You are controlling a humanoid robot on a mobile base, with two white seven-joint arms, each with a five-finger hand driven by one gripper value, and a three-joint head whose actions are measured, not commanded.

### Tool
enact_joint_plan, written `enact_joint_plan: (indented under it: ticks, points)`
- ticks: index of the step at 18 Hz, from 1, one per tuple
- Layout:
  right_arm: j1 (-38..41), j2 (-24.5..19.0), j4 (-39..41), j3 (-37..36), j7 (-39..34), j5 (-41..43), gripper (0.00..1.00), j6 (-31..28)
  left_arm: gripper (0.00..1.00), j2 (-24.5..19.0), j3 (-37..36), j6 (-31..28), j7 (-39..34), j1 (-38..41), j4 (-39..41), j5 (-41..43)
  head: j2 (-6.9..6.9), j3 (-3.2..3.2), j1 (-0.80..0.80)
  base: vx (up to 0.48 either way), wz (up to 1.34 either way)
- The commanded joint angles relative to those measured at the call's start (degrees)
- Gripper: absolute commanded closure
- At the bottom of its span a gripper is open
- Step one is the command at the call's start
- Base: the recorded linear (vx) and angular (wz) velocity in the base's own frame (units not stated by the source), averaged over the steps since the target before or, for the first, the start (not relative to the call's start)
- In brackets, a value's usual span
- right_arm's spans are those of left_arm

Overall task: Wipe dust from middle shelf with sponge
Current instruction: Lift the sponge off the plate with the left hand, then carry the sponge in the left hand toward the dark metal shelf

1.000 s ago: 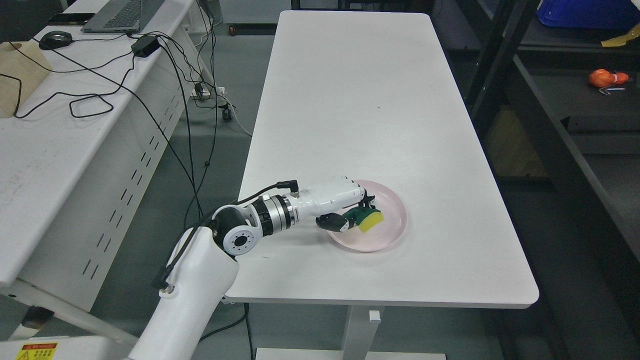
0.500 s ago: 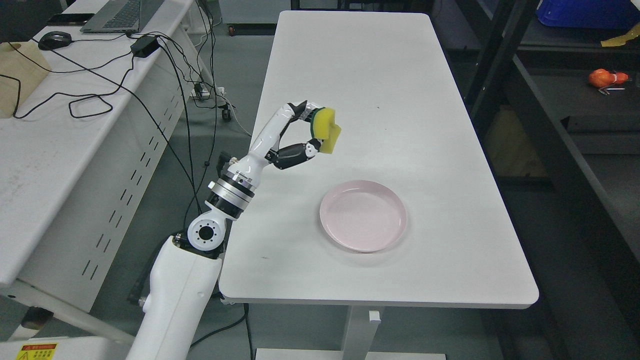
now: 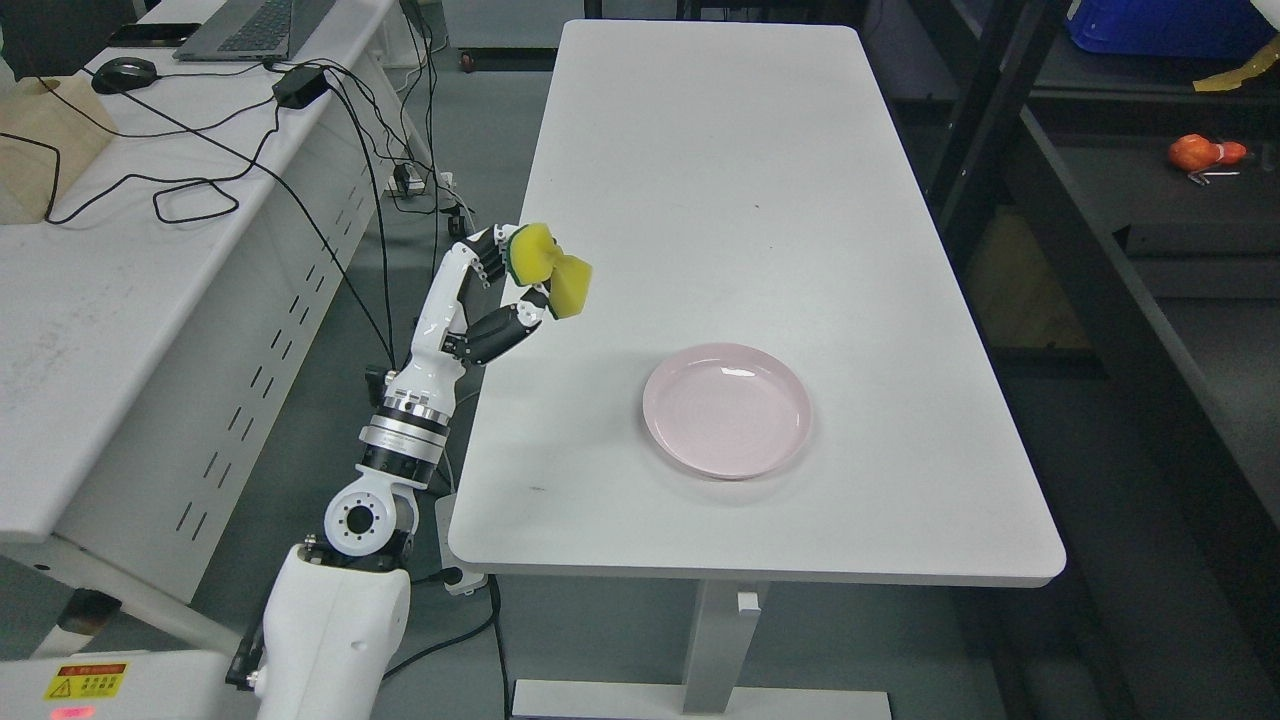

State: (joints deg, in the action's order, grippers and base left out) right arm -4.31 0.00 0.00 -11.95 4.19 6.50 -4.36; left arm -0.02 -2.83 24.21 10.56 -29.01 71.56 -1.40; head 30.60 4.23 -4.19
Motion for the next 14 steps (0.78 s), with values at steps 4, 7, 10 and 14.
enact_joint_plan:
  ticks: [4, 7, 10, 14]
  points:
    - [0.0, 1.0, 1.0, 0.0, 0.0, 0.0, 0.00, 0.0, 1.00, -1.0, 5.4, -0.2, 0.0, 2.3, 3.5, -2.7, 0.00, 0.00, 0.00, -0.157, 0.00]
    - [0.0, 1.0, 1.0, 0.0, 0.0, 0.0, 0.00, 0.0, 1.00, -1.0, 6.3, -0.2, 0.0, 2.3, 3.5, -2.7, 0.00, 0.00, 0.00, -0.193, -0.01]
    - [0.0, 1.0, 1.0, 0.0, 0.0, 0.0, 0.00, 0.0, 1.00, -1.0, 6.4, -0.3, 0.0, 2.4, 3.8, -2.7, 0.00, 0.00, 0.00, -0.203, -0.23]
    - [0.0, 1.0, 1.0, 0.0, 0.0, 0.0, 0.00, 0.0, 1.00, -1.0, 6.3, -1.9, 0.1, 2.5, 5.4, -2.7, 0.00, 0.00, 0.00, -0.193, -0.55]
